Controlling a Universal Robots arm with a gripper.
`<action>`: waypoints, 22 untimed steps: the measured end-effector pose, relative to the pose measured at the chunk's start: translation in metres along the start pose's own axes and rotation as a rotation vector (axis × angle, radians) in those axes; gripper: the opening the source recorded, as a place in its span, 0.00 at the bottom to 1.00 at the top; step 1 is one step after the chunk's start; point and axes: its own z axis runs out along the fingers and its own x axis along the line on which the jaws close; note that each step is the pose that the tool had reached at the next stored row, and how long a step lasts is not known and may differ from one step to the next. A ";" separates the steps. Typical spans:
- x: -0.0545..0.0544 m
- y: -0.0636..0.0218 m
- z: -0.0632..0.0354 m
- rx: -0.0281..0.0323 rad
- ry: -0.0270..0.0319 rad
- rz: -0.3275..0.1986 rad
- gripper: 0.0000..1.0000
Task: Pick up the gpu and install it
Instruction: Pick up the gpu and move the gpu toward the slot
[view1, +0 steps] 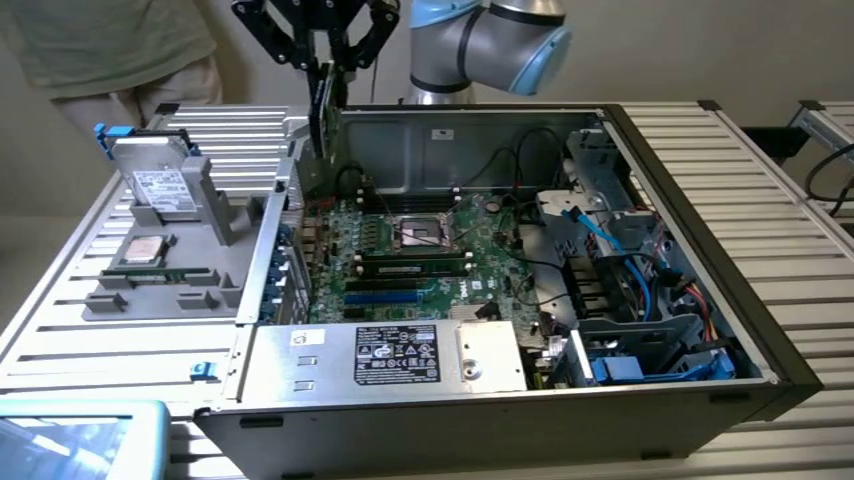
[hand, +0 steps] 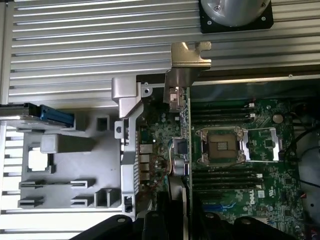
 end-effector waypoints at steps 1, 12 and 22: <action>-0.005 0.0003 -0.0001 -0.0001 0.0000 0.000 0.29; -0.055 0.0032 -0.0004 0.0000 0.0000 0.000 0.29; -0.092 0.0053 0.0007 0.0000 0.0000 0.000 0.29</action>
